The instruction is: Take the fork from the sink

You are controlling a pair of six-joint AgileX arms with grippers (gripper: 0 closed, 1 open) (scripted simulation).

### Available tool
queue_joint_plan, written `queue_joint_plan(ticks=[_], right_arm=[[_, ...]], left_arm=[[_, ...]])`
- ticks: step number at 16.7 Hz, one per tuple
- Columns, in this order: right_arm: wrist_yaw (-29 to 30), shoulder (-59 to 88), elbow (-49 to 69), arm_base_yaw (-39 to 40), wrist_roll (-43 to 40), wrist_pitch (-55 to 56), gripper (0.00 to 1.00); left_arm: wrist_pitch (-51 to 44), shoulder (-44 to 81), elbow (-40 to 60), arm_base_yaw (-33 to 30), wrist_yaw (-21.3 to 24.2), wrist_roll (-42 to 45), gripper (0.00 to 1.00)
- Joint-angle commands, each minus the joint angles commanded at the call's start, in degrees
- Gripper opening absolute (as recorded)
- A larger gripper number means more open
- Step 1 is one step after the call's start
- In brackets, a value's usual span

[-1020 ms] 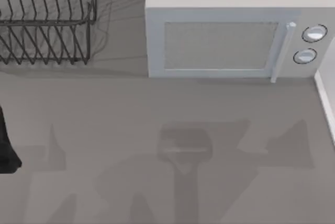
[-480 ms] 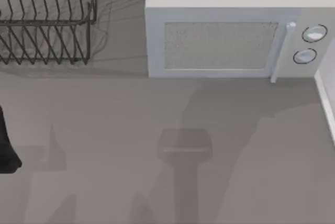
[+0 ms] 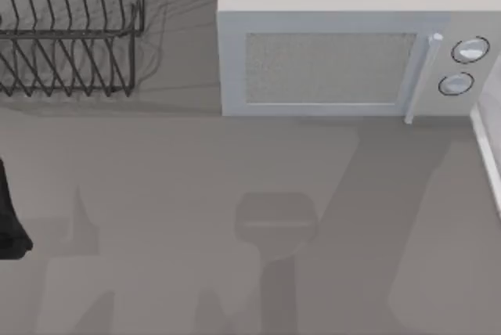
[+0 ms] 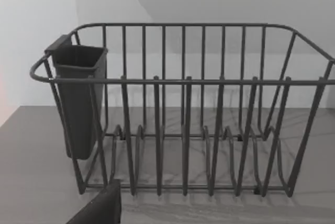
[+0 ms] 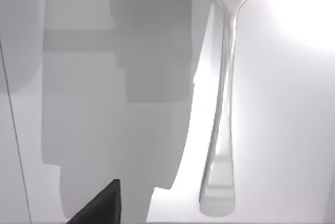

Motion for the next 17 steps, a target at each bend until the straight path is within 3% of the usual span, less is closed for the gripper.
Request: queue_joint_plan(ticks=[7, 17], right_arm=[[0.02, 0.92, -1.50, 0.31, 0.06, 2.25, 1.00], [0.14, 10.55, -13.84, 0.08, 0.16, 24.52, 1.00]], left_arm=[[0.00, 0.00, 0.00, 0.00, 0.00, 0.00, 1.00], [0.00, 0.00, 0.00, 0.00, 0.00, 0.00, 1.00]])
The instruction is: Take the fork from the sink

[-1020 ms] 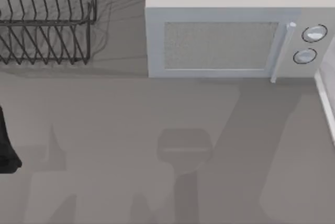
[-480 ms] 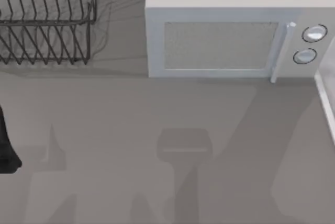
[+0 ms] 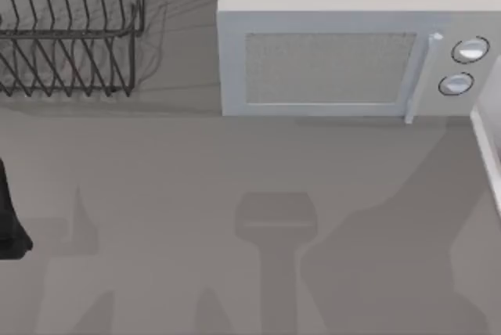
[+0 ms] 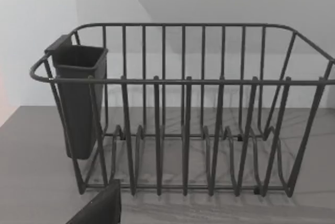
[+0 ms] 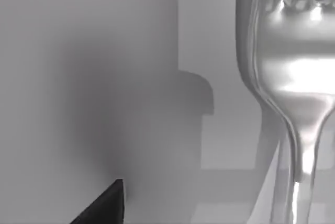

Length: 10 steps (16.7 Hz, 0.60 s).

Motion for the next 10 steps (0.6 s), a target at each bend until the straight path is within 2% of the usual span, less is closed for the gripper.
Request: queue_joint_plan(ticks=[5, 10], right_arm=[[0.00, 0.30, -0.35, -0.01, 0.00, 0.52, 1.00], [0.00, 0.30, -0.35, -0.01, 0.00, 0.52, 0.62]], left_arm=[[0.00, 0.00, 0.00, 0.00, 0.00, 0.00, 1.00], [0.00, 0.00, 0.00, 0.00, 0.00, 0.00, 1.00]])
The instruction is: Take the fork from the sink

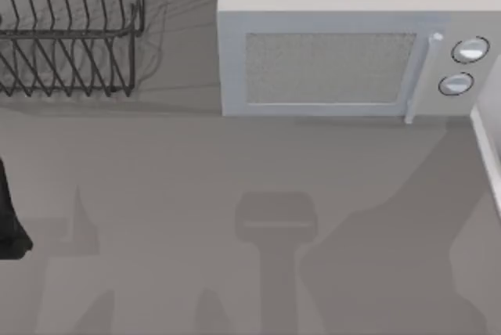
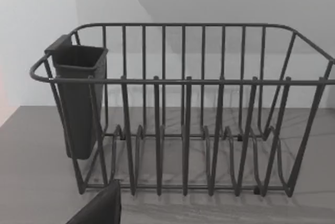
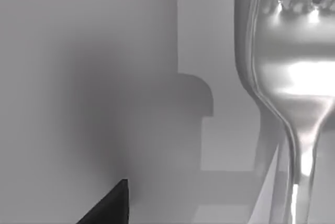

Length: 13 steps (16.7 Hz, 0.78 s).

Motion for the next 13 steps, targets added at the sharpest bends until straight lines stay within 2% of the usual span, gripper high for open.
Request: queue_joint_plan(ticks=[8, 13], right_arm=[[0.00, 0.00, 0.00, 0.00, 0.00, 0.00, 0.02], [0.00, 0.00, 0.00, 0.00, 0.00, 0.00, 0.00]], left_arm=[[0.00, 0.00, 0.00, 0.00, 0.00, 0.00, 1.00], [0.00, 0.00, 0.00, 0.00, 0.00, 0.00, 1.00]])
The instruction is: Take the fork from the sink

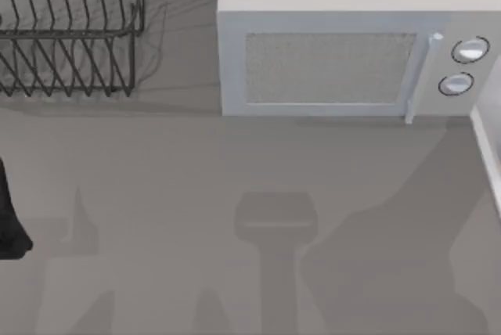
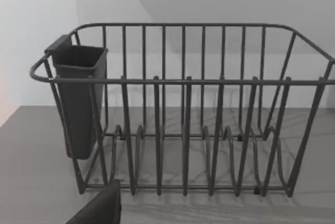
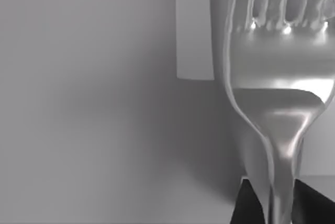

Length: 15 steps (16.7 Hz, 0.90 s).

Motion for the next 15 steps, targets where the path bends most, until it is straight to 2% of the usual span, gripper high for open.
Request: queue_joint_plan(ticks=[7, 15], right_arm=[[-0.67, -3.12, 2.55, 0.14, 0.55, -2.99, 0.00], [-0.75, -9.21, 17.65, 0.06, 0.41, -25.16, 0.00]], left_arm=[[0.00, 0.00, 0.00, 0.00, 0.00, 0.00, 1.00], [0.00, 0.00, 0.00, 0.00, 0.00, 0.00, 1.00]])
